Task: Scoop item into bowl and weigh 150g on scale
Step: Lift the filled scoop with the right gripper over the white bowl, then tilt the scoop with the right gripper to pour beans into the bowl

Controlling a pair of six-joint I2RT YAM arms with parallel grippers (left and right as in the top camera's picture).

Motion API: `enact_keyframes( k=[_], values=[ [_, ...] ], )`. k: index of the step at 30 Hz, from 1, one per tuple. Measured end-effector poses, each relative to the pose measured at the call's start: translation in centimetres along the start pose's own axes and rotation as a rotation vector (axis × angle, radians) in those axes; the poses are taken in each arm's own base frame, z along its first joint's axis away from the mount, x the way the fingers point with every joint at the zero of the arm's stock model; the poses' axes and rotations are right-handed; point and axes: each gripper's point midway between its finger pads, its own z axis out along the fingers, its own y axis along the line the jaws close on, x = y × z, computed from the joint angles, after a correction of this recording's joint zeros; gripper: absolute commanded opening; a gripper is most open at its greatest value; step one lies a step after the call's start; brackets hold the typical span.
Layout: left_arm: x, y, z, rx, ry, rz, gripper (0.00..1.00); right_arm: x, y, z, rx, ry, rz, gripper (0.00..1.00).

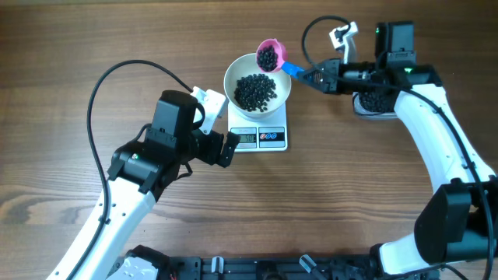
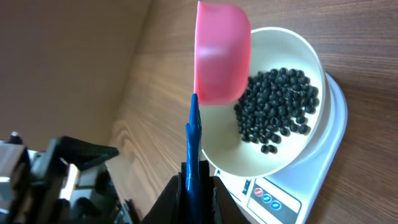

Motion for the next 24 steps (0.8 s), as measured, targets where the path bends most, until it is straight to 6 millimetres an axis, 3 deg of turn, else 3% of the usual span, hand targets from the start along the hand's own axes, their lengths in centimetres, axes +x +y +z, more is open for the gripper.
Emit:
enact_keyframes(
  k=[24],
  values=[
    [0.0,0.0,0.0,0.0,0.0,0.0,1.0,-0.08,-0.5,0.79,0.066,-0.003,-0.069,0.04]
  ],
)
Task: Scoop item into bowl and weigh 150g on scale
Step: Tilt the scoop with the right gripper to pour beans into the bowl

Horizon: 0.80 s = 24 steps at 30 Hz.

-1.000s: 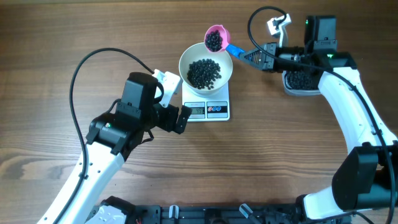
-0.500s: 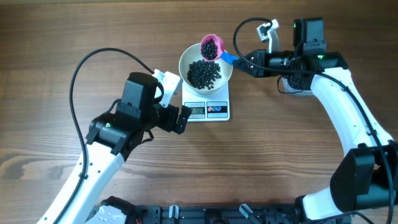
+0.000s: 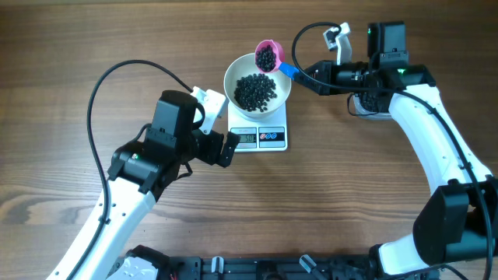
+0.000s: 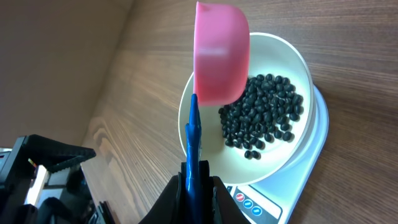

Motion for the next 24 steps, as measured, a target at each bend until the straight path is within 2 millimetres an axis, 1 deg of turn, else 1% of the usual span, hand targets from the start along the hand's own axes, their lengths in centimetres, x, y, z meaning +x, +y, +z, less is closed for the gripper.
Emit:
enact_keyframes(
  k=[7,10,16,20,24],
  values=[
    [0.0,0.0,0.0,0.0,0.0,0.0,1.0,-0.1,0.0,0.0,-0.001,-0.004,-0.005,0.04],
    [0.0,0.0,0.0,0.0,0.0,0.0,1.0,-0.1,0.0,0.0,0.0,-0.004,-0.047,0.04],
    [0.0,0.0,0.0,0.0,0.0,0.0,1.0,0.3,0.1,0.8,0.033,0.015,-0.217,0.04],
    [0.0,0.0,0.0,0.0,0.0,0.0,1.0,1.0,-0.2,1.9,0.11,0.05,-0.338,0.04],
    [0.0,0.0,0.0,0.0,0.0,0.0,1.0,1.4,-0.8,3.0,0.226,0.091,-0.482,0.04]
  ],
)
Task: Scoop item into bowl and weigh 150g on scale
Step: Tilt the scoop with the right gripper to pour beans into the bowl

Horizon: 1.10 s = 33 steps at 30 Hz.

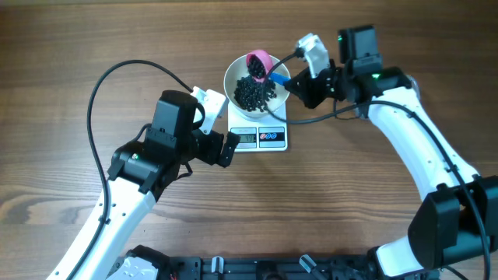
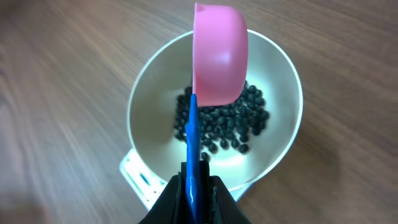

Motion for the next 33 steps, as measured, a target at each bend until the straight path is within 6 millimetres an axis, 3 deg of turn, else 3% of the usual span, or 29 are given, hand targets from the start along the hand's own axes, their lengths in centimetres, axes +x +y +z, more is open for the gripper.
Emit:
enact_keyframes(
  k=[9,19,33],
  values=[
    [0.0,0.0,0.0,0.0,0.0,0.0,1.0,0.4,-1.4,0.6,0.156,0.06,-0.171,0.04],
    [0.0,0.0,0.0,0.0,0.0,0.0,1.0,0.3,-0.7,1.3,0.211,0.104,-0.364,0.04],
    [0.0,0.0,0.0,0.0,0.0,0.0,1.0,0.0,-0.9,1.1,0.264,0.118,-0.414,0.05]
  ],
)
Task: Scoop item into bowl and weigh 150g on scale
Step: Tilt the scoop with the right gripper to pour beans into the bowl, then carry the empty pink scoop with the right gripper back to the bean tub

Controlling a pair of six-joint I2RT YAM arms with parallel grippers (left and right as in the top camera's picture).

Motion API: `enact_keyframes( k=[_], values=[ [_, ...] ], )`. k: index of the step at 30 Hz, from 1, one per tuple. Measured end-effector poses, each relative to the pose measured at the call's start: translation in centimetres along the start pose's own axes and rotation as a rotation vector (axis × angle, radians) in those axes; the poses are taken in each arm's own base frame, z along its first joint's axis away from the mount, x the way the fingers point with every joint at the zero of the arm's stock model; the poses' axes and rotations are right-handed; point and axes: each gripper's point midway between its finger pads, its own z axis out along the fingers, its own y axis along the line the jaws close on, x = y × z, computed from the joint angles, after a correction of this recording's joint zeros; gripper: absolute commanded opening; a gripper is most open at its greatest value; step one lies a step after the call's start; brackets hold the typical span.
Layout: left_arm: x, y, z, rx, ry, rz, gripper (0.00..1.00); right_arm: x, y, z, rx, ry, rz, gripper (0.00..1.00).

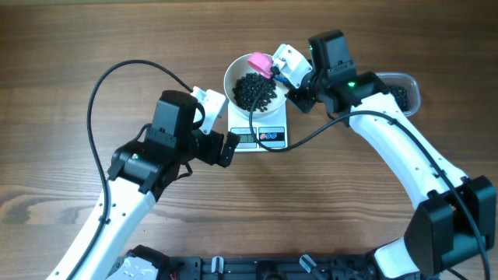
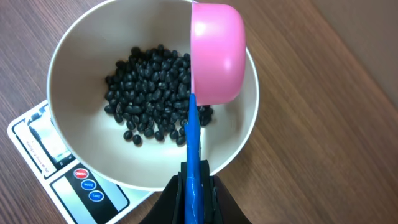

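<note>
A white bowl [image 1: 236,72] [image 2: 81,149] holding black beans [image 1: 254,90] [image 2: 149,81] stands on a white digital scale [image 1: 268,137] [image 2: 68,180]. My right gripper [image 1: 296,85] [image 2: 196,186] is shut on the blue handle of a pink scoop [image 1: 259,61] [image 2: 217,56]. The scoop's cup is turned on its side over the bowl's far right rim. My left gripper [image 1: 228,148] hangs just left of the scale, holding nothing; its jaw gap is hidden.
A clear container of black beans [image 1: 401,92] lies at the far right, behind my right arm. A black cable loops over the table at the left. The scale's display [image 1: 246,138] faces the front.
My right arm has swung further left and turned at the wrist. The scoop is tipped more, its pink back showing from above, and the bean pile looks larger.
My right gripper held the scoop level and full of beans by the bowl's right rim. It then stood nearer over the rim, then tilted over the bowl with beans at its lip. Now the scoop is on its side. The left arm stayed still.
</note>
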Motion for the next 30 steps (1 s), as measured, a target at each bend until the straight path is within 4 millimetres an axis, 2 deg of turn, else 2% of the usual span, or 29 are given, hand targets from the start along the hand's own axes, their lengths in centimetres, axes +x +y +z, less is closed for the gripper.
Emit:
enact_keyframes(
  k=[7,10,17,21,24,28,30],
  values=[
    [0.0,0.0,0.0,0.0,0.0,0.0,1.0,-1.2,0.0,-2.0,0.01,-0.047,0.076,0.04],
    [0.0,0.0,0.0,0.0,0.0,0.0,1.0,-1.1,1.2,-2.2,-0.055,-0.049,0.138,0.04],
    [0.0,0.0,0.0,0.0,0.0,0.0,1.0,-2.6,3.9,-2.7,-0.232,-0.108,0.338,0.04],
    [0.0,0.0,0.0,0.0,0.0,0.0,1.0,-3.0,4.2,-3.0,-0.281,-0.116,0.453,0.04],
    [0.0,0.0,0.0,0.0,0.0,0.0,1.0,-2.5,2.8,-3.4,-0.277,-0.118,0.563,0.04],
    [0.0,0.0,0.0,0.0,0.0,0.0,1.0,-0.4,-1.8,-4.9,-0.198,-0.143,0.698,0.04],
    [0.0,0.0,0.0,0.0,0.0,0.0,1.0,1.4,-5.2,-6.6,-0.125,-0.171,0.772,0.04]
  ],
)
